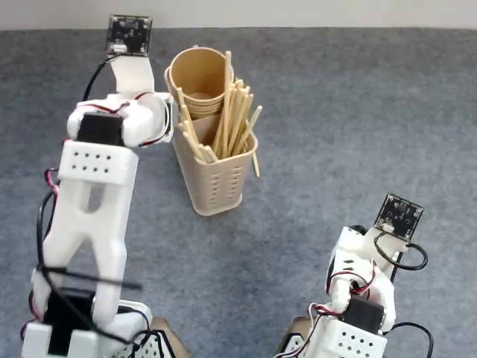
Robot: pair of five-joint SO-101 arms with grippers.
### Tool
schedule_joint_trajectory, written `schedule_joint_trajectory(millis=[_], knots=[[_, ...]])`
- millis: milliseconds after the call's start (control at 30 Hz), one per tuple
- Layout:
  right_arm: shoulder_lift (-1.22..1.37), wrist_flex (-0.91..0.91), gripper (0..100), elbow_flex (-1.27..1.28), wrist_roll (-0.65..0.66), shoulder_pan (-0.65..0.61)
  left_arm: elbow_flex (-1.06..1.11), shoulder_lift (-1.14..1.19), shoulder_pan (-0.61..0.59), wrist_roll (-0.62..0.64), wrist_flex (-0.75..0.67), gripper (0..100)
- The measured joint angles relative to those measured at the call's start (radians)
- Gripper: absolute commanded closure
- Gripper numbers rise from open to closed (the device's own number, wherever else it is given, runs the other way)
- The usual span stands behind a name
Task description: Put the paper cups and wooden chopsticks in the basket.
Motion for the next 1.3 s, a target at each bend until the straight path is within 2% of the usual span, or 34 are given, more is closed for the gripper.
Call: schedule_joint_trajectory(millis=[300,567,733,1133,1300], knots=[[0.0,0.0,99.2,0.0,0.0,-0.002,-0.005,0.104,0.0,-0.002,0.02,85],[0.0,0.0,99.2,0.0,0.0,-0.003,-0.008,-0.084,-0.057,-0.002,0.031,85],[0.0,0.0,99.2,0.0,0.0,-0.003,-0.009,-0.218,-0.054,0.034,0.097,85],[0.0,0.0,99.2,0.0,0.0,-0.003,0.078,-0.236,-0.051,0.046,0.063,85],[0.0,0.0,99.2,0.0,0.0,-0.003,0.081,-0.245,0.006,0.046,0.055,85]])
